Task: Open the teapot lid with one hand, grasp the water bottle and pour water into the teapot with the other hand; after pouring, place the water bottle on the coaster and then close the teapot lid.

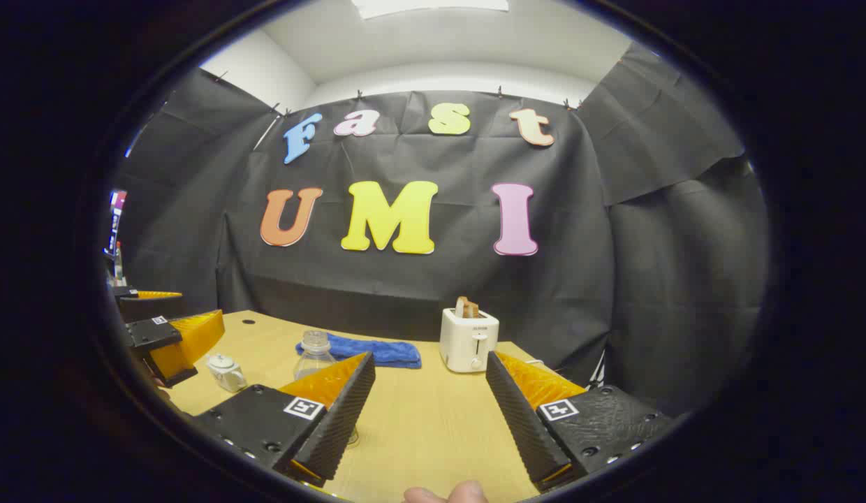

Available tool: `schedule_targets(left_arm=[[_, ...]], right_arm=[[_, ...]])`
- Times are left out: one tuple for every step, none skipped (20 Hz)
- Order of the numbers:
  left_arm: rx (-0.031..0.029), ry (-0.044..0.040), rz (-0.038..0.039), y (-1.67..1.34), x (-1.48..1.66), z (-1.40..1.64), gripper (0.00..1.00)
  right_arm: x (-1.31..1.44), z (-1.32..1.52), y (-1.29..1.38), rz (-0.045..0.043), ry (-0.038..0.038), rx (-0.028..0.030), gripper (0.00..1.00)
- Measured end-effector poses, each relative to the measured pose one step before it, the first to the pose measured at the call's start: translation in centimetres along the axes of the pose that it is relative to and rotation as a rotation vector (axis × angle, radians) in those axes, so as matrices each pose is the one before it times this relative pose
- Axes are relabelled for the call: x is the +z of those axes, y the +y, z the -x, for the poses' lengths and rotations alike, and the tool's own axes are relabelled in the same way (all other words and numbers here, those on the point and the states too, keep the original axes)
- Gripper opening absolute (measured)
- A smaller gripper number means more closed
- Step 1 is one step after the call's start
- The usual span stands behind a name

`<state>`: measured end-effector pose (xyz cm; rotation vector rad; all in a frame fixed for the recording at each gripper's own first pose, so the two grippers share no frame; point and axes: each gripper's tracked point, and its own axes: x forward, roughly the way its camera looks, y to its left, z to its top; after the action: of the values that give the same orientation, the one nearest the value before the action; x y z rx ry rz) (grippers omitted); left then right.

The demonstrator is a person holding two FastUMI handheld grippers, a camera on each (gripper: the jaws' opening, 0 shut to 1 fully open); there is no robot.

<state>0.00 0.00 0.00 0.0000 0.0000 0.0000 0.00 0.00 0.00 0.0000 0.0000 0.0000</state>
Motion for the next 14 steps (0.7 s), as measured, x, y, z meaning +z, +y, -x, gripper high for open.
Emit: schedule_targets(left_arm=[[0.00097,0.00483,0.00391,0.073,-0.067,-0.047,0.98],[-0.00101,0.00336,0.00067,0.075,-0.078,0.077,0.98],[0.00186,0.00407,-0.00357,0.053,0.033,-0.093,0.98],[0.00014,0.00343,-0.00097,0.068,-0.146,0.036,0.98],[-0.00020,0.00095,0.00191,-0.002,-0.058,0.127,0.98],[0.00037,0.00011,0.00019,0.029,0.055,-0.046,0.98],[-0.00135,-0.00088,-0.00190,-0.166,0.107,-0.018,0.98],[-0.00307,-0.00302,-0.00382,-0.201,0.077,0.101,0.98],[-0.00453,-0.00318,-0.00498,-0.171,0.025,0.040,0.98],[-0.00436,-0.00319,-0.00247,-0.125,0.094,-0.035,0.98],[-0.00372,0.00043,-0.00074,-0.108,-0.001,0.087,0.98],[-0.00286,-0.00009,-0.00012,-0.104,-0.021,0.005,0.98],[0.00011,0.00054,-0.00006,-0.051,-0.010,-0.105,0.98],[0.00025,0.00099,0.00109,0.077,-0.050,0.035,0.98]], right_arm=[[-0.104,-0.075,-0.031,0.00180,0.00508,-0.00031,0.98],[-0.093,-0.089,0.048,0.00174,0.00377,0.00066,0.98],[-0.031,-0.053,0.193,0.00135,0.00316,0.00425,0.98],[-0.081,-0.007,0.220,0.00107,0.00152,0.00388,0.96],[0.006,0.005,0.199,0.00167,-0.00074,0.00507,0.96],[0.001,0.050,0.045,0.00190,0.00179,0.00121,0.96],[-0.059,0.001,0.119,0.00029,0.00221,0.00237,0.98],[0.013,0.040,0.073,-0.00193,-0.00054,-0.00006,0.98],[0.027,0.020,-0.094,-0.00235,0.00006,-0.00300,0.96],[-0.038,0.042,-0.099,-0.00181,-0.00030,-0.00212,0.96],[0.087,0.063,-0.091,-0.00062,0.00037,-0.00245,0.96],[0.017,-0.009,-0.164,-0.00032,-0.00063,-0.00358,0.98],[0.075,-0.025,-0.149,0.00063,-0.00192,-0.00417,0.96],[-0.079,0.145,0.001,0.00083,-0.00112,-0.00229,0.98]])
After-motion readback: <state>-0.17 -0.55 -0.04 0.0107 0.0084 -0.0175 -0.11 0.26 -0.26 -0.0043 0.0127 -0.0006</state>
